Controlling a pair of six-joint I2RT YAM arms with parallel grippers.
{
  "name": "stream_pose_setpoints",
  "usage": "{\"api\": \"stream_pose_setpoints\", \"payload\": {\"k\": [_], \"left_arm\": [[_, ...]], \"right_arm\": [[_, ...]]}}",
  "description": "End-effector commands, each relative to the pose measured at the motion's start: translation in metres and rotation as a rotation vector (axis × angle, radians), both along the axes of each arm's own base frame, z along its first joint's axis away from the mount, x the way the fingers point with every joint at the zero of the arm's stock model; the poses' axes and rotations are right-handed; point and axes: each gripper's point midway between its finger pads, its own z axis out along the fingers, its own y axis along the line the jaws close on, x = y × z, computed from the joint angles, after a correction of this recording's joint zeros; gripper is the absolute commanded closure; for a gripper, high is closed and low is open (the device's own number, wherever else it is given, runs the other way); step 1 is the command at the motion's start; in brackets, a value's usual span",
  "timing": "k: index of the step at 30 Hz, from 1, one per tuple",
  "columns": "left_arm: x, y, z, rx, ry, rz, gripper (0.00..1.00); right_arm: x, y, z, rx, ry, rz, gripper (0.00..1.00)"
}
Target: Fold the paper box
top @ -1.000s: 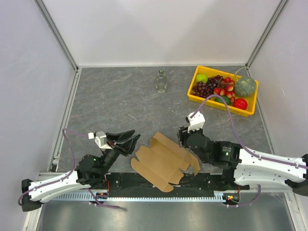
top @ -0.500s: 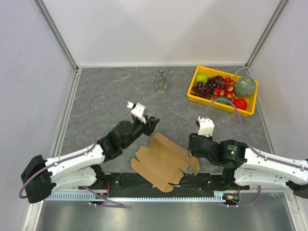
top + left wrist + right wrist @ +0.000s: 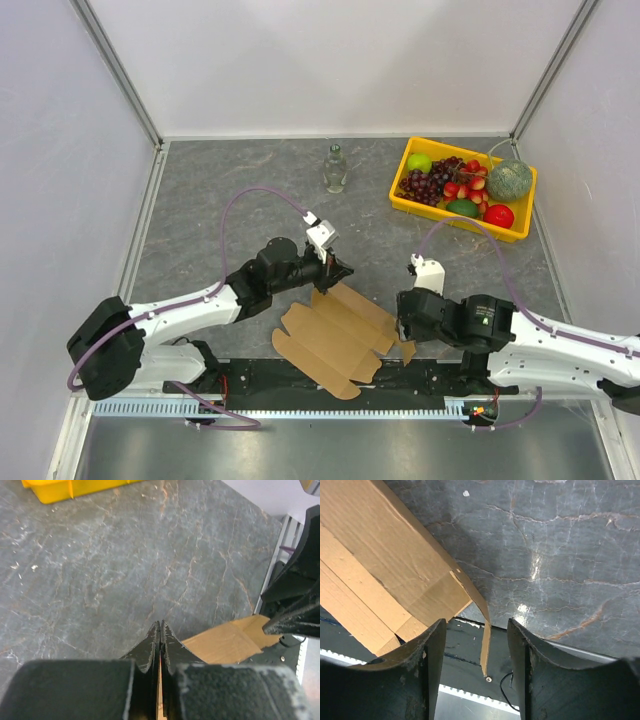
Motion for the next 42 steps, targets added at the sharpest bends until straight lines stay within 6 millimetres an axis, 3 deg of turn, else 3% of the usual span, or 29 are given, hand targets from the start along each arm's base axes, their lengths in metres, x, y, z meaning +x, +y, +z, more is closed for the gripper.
{"api": "stream_pose_setpoints", "payload": {"k": [1,14,34,42], "left_arm": [[-0.012,-0.002,-0.002,-0.016,-0.012,-0.073,0.98],[-0.027,0.009,-0.043,0.022,0.062,-0.084,0.98],[-0.038,0.023,-0.069,0.035,0.125,-0.064,0.98],[-0.041,0.031,-0.067,0.020,0.118,-0.043,0.98]], "right_arm": [[-0.007,-0.003,-0.011,0.042,0.037,-0.032,0.42],[-0.011,0.005,-0.034,0.086,0.067,-0.042,0.56],[-0.009,0.011,-0.044,0.097,0.066,-0.042,0.64],[-0.004,0.012,-0.040,0.095,0.038,-0.044,0.81]]}}
